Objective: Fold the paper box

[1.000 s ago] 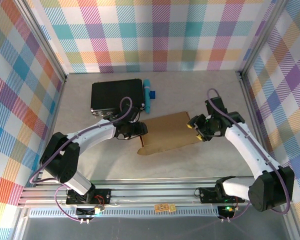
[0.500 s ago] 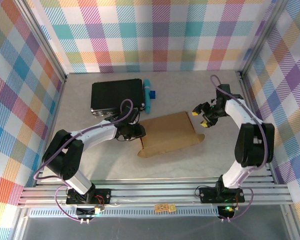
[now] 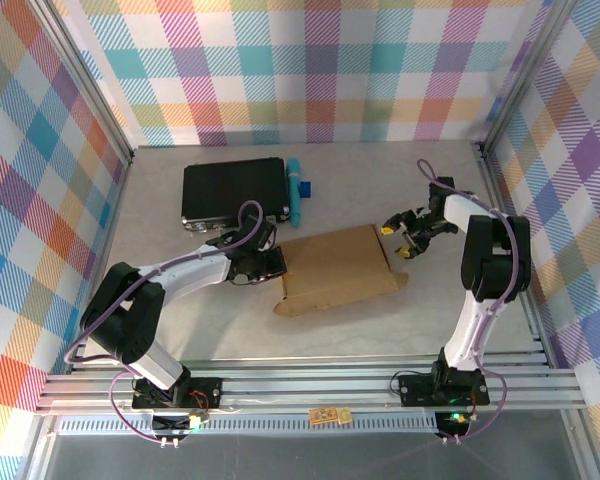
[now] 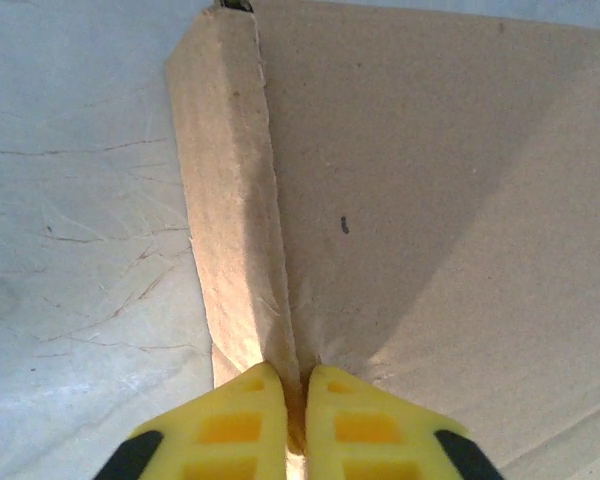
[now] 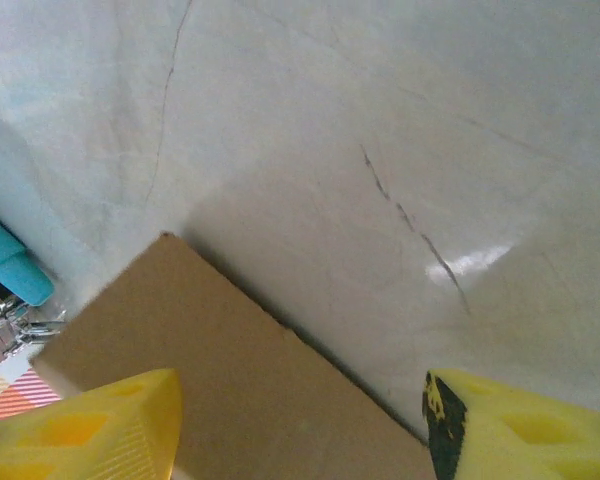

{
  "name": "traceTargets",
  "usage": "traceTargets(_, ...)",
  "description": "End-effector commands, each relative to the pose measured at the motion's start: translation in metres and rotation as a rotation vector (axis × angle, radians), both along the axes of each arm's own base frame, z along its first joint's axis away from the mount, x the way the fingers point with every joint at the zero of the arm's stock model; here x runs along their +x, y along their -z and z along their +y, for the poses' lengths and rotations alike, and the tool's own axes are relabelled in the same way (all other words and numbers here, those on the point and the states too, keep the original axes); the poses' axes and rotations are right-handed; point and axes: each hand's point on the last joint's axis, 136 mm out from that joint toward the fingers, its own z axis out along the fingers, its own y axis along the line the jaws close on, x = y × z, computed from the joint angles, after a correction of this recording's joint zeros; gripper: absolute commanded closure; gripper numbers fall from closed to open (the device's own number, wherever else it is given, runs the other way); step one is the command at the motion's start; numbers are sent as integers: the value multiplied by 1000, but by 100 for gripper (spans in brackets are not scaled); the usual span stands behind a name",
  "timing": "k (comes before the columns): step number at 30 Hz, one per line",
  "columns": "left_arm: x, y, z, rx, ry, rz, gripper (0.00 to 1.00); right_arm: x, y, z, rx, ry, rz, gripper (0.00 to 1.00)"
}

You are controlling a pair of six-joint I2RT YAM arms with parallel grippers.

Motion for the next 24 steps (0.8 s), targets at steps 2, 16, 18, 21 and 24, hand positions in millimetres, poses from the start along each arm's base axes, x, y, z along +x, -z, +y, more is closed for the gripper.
traceTargets(2,-13,17,24,63,-17,41,100,6,-1,7,61,-26,-2,34)
traceTargets(16,-19,28,56,39,16,23,100,2,-56,40,367,-96,-250,22)
traceTargets(18,-20,34,62,33,5,39,100,-3,-61,44,414,-125,-286,20)
traceTargets(21,-22,39,69,28,-4,52,100,-15,-53,46,415,-159,-270,20)
traceTargets(24,-21,43,72,30,-7,63,100,-28,-50,51,466,-184,-287,19)
